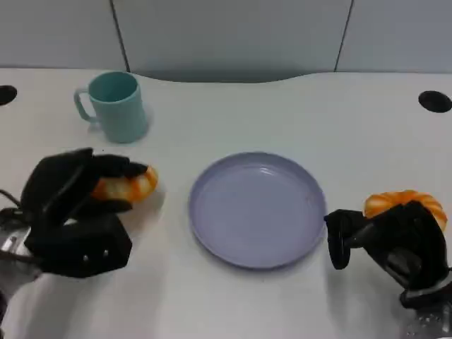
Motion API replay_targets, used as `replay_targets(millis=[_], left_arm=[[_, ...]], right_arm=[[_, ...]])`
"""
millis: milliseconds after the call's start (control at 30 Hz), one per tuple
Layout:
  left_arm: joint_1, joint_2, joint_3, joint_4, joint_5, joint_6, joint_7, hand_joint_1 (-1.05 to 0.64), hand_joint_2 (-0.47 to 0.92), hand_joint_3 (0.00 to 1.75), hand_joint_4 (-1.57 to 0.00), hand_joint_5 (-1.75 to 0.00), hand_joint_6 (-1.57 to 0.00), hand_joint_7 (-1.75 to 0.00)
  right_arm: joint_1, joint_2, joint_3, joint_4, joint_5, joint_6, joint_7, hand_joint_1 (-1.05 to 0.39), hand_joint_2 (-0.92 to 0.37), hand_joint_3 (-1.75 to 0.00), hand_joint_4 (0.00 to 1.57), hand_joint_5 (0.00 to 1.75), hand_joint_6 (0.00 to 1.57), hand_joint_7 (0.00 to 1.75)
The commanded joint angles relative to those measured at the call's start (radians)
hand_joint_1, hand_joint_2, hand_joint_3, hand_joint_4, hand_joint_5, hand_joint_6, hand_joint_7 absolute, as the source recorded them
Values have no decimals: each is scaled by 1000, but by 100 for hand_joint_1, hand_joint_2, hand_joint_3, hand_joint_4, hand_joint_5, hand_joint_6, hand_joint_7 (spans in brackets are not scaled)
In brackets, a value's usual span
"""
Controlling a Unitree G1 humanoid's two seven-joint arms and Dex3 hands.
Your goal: Grasp the bread from the table and place it into the plate.
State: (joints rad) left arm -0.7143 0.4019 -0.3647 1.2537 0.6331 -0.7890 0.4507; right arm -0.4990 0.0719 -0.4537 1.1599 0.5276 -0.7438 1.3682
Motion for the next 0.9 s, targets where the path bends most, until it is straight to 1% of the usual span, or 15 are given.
replay_targets(millis=[33,67,100,300,400,567,600,667,700,733,767,800,833,867,900], left_arm=[[-45,-49,33,-86,-49,-160,57,-21,85,0,-90,-59,-109,-3],[-53,-66,30,-114,-44,-198,77,-24,85,0,-94,-56,-110,-2],[-55,-75,26,-128,-34,-217,91,-26,85,0,-95,-52,-110,-2],[-55,-151,14,-149,-29,-279,77,-28,81,0,-101,-49,-114,-3],[-48,-178,4,-137,-52,-288,9,-26,82,1,-99,-46,-113,-2],[-34,-203,-2,-118,-126,-292,-218,-22,87,2,-92,-43,-107,0],[-28,-206,2,-120,-143,-280,-261,-25,87,1,-80,-38,-95,0],[-15,-202,10,-134,-177,-249,-352,-28,88,1,-72,-39,-90,0],[-7,-198,13,-145,-194,-234,-395,-40,89,1,-54,-31,-72,0],[-1,-196,17,-156,-209,-221,-430,-48,90,1,-43,-25,-61,0],[5,-194,21,-167,-221,-211,-456,-51,90,1,-39,-24,-57,0],[16,-181,26,-190,-265,-180,-552,-52,90,1,-37,-23,-55,0],[31,-173,37,-215,-334,-142,-672,-83,91,39,-15,-9,-30,-1],[43,-167,47,-239,-388,-109,-764,-94,92,54,-8,-5,-21,-1],[62,-167,66,-267,-475,-69,-882,-99,92,62,-4,-2,-16,-1]], right_arm=[[-22,-10,6,5,-8,-7,-14,-52,-92,-9,96,161,126,51],[-19,-18,27,1,-33,-18,-15,-53,-92,-9,96,163,117,69],[-15,-24,43,-3,-51,-28,-15,-58,-92,-13,95,164,110,80],[-13,-41,80,-20,-82,-18,-4,-53,-92,-7,91,170,103,96],[-10,-11,56,-17,-49,-27,-24,-53,-92,-5,94,169,102,103],[-8,16,37,-19,-18,-36,-7,-51,-92,-8,92,174,96,114],[-7,17,37,-19,-17,-34,-8,-52,-92,-7,92,175,95,115],[-10,16,35,-18,-13,-23,-6,-53,-92,-7,91,175,94,115],[-12,16,33,-17,-9,-16,-2,-52,-92,-5,91,175,95,108],[-14,15,31,-17,-6,-11,1,-51,-92,-4,90,175,95,103],[-15,15,30,-17,-5,-8,3,-51,-92,-4,90,175,96,101],[-13,10,35,-20,-9,6,2,-51,-92,-4,90,175,96,100],[-11,6,41,-24,-14,14,-2,-49,-92,-3,89,173,98,90],[-9,4,44,-27,-18,19,-5,-48,-92,-2,88,172,99,86],[-7,8,42,-30,-13,29,-10,-48,-92,-2,88,172,100,84]])
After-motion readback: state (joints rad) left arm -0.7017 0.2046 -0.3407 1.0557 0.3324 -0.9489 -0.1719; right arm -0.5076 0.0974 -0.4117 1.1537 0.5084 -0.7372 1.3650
